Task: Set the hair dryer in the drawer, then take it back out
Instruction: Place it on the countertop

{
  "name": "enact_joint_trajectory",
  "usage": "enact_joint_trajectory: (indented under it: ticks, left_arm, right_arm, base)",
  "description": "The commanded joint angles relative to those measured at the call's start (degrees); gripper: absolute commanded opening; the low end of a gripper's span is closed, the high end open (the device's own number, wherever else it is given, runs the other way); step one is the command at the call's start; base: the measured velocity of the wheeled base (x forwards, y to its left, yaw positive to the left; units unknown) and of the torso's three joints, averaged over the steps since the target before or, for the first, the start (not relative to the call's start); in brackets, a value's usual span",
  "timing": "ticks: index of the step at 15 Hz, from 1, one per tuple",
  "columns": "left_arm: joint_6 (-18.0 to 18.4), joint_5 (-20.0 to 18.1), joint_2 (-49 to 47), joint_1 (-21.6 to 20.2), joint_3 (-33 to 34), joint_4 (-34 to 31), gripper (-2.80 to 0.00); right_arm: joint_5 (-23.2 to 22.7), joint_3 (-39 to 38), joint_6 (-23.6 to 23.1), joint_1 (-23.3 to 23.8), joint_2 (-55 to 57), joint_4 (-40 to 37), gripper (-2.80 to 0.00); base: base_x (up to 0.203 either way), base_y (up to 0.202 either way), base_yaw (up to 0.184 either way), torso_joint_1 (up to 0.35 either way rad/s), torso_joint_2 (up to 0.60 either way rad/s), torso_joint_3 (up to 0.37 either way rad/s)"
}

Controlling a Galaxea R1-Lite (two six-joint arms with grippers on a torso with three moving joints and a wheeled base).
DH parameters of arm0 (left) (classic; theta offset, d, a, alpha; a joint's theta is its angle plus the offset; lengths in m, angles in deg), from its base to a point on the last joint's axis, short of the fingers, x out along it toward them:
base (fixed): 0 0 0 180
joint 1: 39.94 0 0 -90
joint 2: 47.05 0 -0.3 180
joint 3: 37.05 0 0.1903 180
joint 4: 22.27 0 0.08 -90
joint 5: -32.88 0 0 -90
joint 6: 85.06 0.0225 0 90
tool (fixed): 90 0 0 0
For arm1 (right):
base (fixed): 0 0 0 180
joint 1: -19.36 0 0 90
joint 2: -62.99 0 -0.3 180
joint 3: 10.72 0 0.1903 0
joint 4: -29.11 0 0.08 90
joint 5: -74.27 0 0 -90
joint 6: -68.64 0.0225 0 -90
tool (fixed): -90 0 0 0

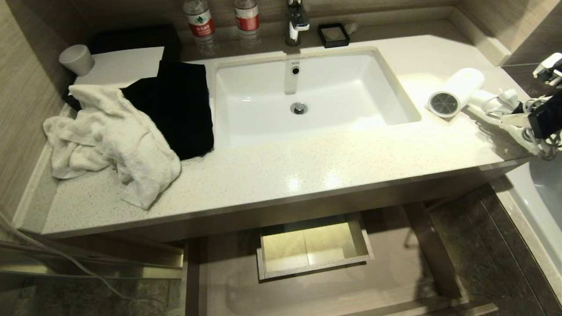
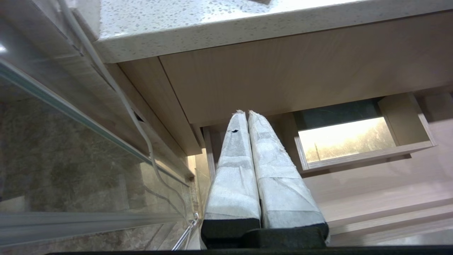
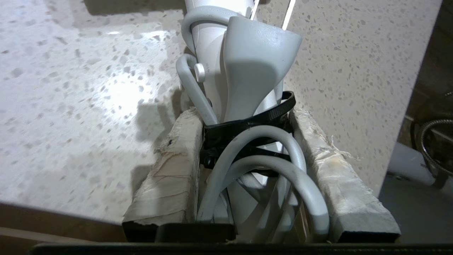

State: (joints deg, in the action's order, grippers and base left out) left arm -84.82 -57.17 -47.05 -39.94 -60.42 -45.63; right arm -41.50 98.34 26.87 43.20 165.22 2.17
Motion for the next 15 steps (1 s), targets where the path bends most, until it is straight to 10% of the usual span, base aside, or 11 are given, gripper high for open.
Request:
enact_joint_trajectory:
  ticks: [1, 2, 3, 4, 13, 14, 15]
  left_arm:
    - [0.0, 0.0, 0.0, 0.0, 0.0, 0.0, -2.80]
    - [0.0, 0.0, 0.0, 0.0, 0.0, 0.0, -2.80]
    - [0.0, 0.0, 0.0, 0.0, 0.0, 0.0, -2.80]
    - [0.0, 0.0, 0.0, 0.0, 0.0, 0.0, -2.80]
    - [0.0, 0.0, 0.1, 0.0, 0.0, 0.0, -2.80]
    - [0.0, 0.0, 0.0, 0.0, 0.0, 0.0, -2.80]
    - [0.0, 0.0, 0.0, 0.0, 0.0, 0.0, -2.80]
  right_arm:
    - [-1.8, 6.7, -0.1, -0.7, 10.1, -0.2, -2.80]
    - [-2.5, 9.0, -0.1, -1.1, 11.9, -0.1, -2.80]
    - [-2.9, 10.7, -0.2, -1.6, 13.1, -0.1, -2.23]
    - [-3.0, 11.1, -0.2, -1.8, 13.3, -0.1, 0.00]
    - [-7.1, 5.5, -0.3, -0.2, -3.2, -0.2, 0.00]
    - [-8.2, 3.1, -0.4, 0.5, -6.2, -0.2, -2.80]
    - [-9.1, 0.6, -0.4, 1.3, -9.8, -0.4, -2.80]
  base:
    - [0.000, 0.000, 0.000, 0.000, 0.00, 0.000]
    - [0.000, 0.000, 0.000, 0.000, 0.00, 0.000]
    - [0.000, 0.000, 0.000, 0.000, 0.00, 0.000]
    - [0.000, 0.000, 0.000, 0.000, 0.00, 0.000]
    - [0.000, 0.000, 0.000, 0.000, 0.00, 0.000]
    - [0.000, 0.000, 0.000, 0.000, 0.00, 0.000]
    - [0.000, 0.000, 0.000, 0.000, 0.00, 0.000]
